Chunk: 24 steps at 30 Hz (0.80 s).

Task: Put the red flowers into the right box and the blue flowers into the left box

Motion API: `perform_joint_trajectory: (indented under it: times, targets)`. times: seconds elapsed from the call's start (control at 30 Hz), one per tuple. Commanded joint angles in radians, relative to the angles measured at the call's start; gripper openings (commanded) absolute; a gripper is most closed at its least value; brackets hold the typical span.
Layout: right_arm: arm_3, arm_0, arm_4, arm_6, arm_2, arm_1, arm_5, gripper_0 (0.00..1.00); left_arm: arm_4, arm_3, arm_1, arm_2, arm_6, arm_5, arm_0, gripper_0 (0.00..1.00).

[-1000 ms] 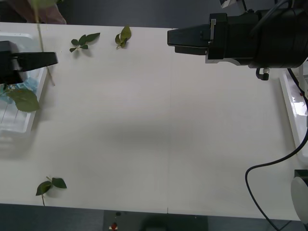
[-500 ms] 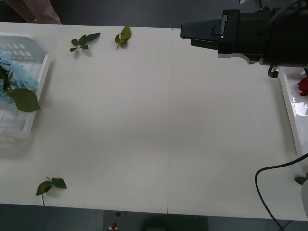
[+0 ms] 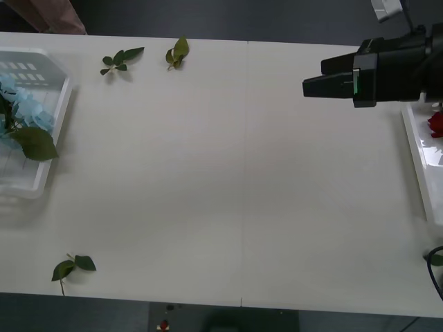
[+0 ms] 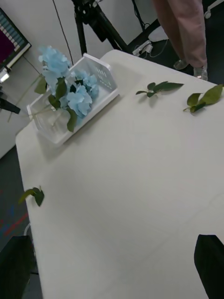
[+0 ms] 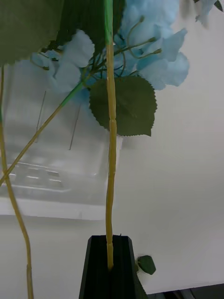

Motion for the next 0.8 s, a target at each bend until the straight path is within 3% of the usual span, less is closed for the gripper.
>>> perform_joint_trajectory:
  times: [0.03, 0.3, 0.47, 0.57, 0.67, 0.73, 0.8]
  targets:
    - [-0.037, 0.033, -0.002, 0.166, -0.009, -0.051, 0.002, 1.0, -0.037, -0.005, 0.028, -0.009, -0.038, -0.044, 0.003, 0.0]
    - [-0.003, 0.047, 0.014, 0.39, -0.103, -0.074, 0.166, 1.0, -0.097, -0.005, 0.028, -0.04, -0.041, -0.11, 0.003, 0.01]
    - [0.048, 0.049, 0.014, 0.55, -0.149, -0.088, 0.254, 1.0, -0.12, -0.005, 0.027, -0.04, -0.044, -0.115, 0.003, 0.2]
    - [0.075, 0.047, 0.015, 0.652, -0.167, -0.1, 0.277, 1.0, -0.127, -0.005, 0.027, -0.04, -0.046, -0.116, 0.003, 0.34]
    - [0.094, 0.047, 0.014, 0.748, -0.177, -0.117, 0.28, 1.0, -0.118, -0.005, 0.027, -0.04, -0.05, -0.121, 0.003, 0.61]
    - [0.101, 0.047, 0.014, 0.774, -0.177, -0.127, 0.28, 1.0, -0.072, -0.005, 0.027, -0.038, -0.057, -0.122, 0.003, 0.86]
    - [0.106, 0.047, 0.014, 0.774, -0.177, -0.134, 0.28, 1.0, -0.011, -0.005, 0.027, -0.034, -0.061, -0.122, 0.003, 1.0]
